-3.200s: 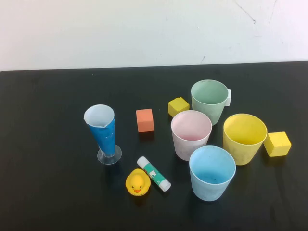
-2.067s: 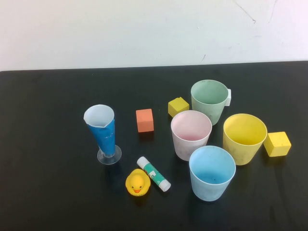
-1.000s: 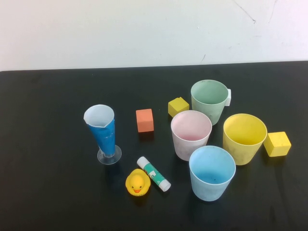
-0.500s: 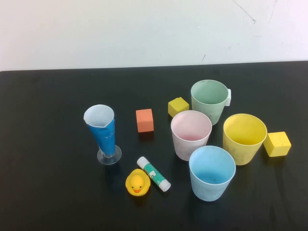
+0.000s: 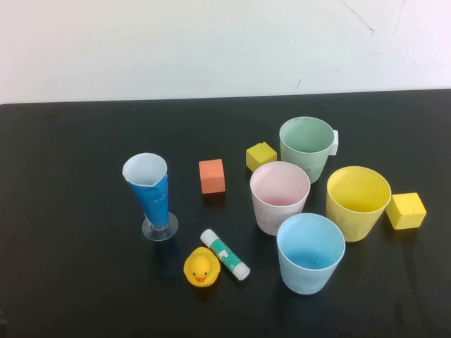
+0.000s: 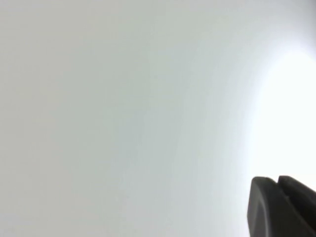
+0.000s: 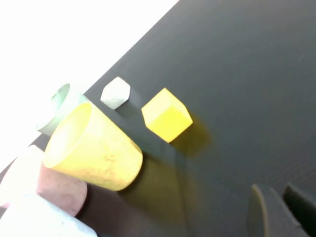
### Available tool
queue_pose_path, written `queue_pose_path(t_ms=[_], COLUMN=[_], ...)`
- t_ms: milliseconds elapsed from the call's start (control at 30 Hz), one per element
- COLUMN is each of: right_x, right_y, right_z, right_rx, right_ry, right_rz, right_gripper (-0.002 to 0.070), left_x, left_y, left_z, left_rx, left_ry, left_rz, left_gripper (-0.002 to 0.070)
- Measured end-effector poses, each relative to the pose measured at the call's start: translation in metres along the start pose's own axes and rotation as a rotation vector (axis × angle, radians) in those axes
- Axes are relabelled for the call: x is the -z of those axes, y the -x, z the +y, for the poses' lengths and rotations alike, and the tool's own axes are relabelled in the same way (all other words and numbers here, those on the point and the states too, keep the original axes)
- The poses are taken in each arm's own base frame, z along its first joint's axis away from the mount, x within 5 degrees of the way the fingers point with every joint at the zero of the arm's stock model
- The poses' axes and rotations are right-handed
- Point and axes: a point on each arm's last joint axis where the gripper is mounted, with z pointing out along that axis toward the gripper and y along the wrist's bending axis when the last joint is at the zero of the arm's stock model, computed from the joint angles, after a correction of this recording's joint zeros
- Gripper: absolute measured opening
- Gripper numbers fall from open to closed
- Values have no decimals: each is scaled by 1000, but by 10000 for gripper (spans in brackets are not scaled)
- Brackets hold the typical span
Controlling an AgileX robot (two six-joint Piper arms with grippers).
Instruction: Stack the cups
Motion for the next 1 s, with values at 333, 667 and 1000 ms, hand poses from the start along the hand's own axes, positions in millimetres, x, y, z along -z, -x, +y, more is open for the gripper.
queue_pose_path(t_ms=[333,667,1000], right_x=[0,0,0], right_y=[-2,-2,-3], right_z=[-1,-1,0], right_rx=[64,78,131], right_ry=[-11,-12,1], right_rz=[24,25,32], right_gripper=[64,64,64], left_x=[1,-51,-82], left_y=[-5,29,28], left_z=[14,22,52], left_rx=[210,56,-132], left_ry=[162,393,394], left_rz=[49,478,645], left_gripper=[-2,-2,-2])
